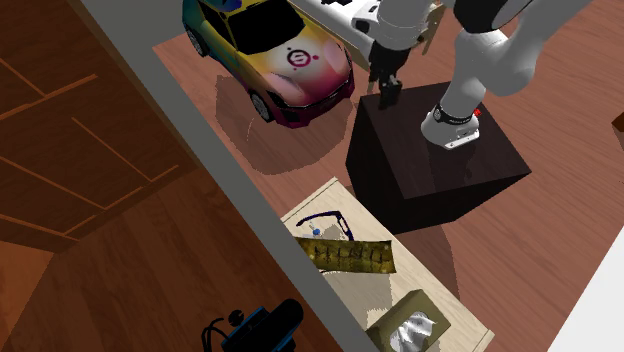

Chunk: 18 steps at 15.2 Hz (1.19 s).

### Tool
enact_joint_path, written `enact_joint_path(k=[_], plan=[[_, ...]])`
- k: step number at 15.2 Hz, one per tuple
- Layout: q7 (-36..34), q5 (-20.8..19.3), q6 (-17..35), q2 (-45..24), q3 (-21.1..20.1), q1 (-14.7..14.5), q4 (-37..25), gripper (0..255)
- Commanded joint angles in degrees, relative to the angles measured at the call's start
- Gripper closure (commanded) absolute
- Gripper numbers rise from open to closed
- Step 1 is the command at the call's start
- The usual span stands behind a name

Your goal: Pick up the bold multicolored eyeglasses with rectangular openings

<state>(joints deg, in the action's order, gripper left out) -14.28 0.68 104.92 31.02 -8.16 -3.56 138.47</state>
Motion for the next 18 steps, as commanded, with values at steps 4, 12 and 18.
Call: enact_joint_path(k=[4,12,18], plan=[[-3.31,0.24,7.87,-9.24,-3.32,-0.97,-1.47,0],[-9.29,-2.88,17.94,-25.84,-7.67,-2.02,-7.62,0],[-14.58,-7.83,22.75,-39.12,-9.29,-3.79,-15.27,0]])
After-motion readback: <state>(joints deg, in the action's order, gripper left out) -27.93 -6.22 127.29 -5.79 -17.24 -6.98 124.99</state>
